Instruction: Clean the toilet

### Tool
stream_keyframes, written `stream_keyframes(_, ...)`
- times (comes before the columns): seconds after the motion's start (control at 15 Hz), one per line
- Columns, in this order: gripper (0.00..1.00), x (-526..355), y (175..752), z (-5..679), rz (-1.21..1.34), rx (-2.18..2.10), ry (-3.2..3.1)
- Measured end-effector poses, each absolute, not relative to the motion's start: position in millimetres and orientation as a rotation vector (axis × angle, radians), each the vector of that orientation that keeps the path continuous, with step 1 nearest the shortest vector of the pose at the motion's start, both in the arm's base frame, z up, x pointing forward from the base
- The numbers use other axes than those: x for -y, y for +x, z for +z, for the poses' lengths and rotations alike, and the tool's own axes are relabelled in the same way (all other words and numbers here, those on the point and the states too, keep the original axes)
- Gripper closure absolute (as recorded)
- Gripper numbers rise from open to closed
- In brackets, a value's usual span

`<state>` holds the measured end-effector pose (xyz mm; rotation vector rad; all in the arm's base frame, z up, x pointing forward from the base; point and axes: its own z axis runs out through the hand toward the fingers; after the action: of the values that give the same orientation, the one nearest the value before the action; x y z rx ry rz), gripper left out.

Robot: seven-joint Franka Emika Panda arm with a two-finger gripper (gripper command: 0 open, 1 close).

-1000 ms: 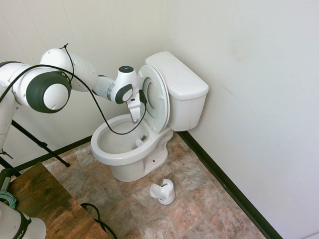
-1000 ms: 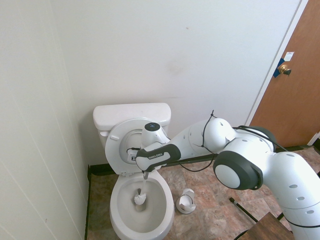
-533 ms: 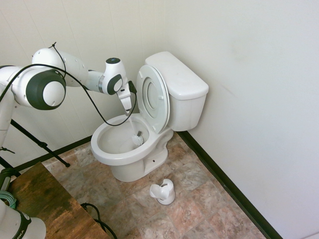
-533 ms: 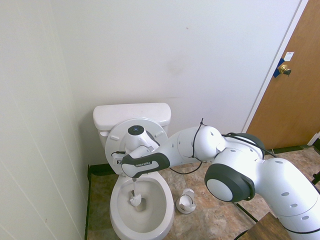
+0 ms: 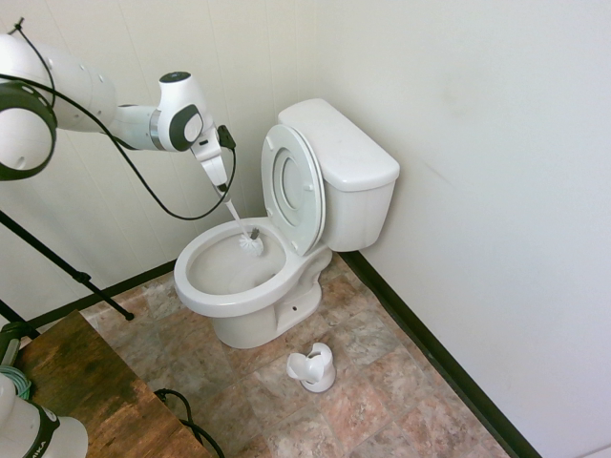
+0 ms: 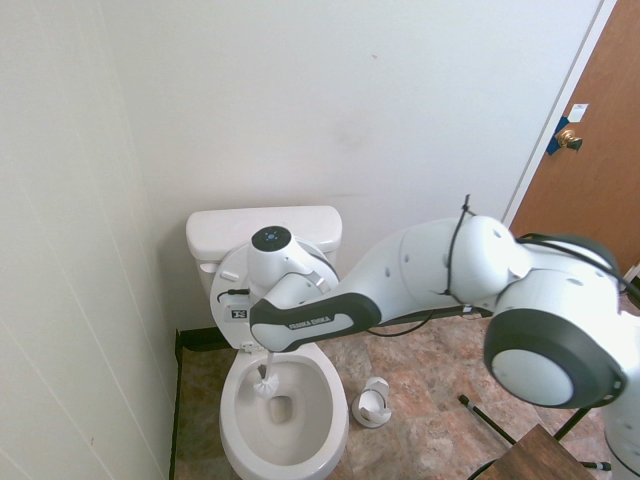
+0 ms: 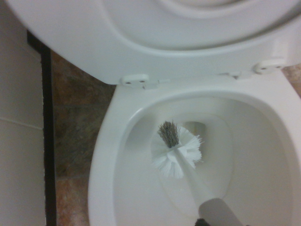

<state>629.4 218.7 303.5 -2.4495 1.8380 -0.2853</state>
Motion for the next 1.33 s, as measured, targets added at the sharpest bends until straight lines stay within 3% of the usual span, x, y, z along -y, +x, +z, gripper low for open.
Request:
stream_keyframes(0.53, 1.0, -97, 561, 412, -0.373, -1.983, -2.277)
stream_keyframes(0.93, 1.0, 28, 562, 374, -0.332, -2.258, -2.115)
stream_keyframes(1.33, 1.0, 72, 551, 349, -0.29, -2.373, -2.054)
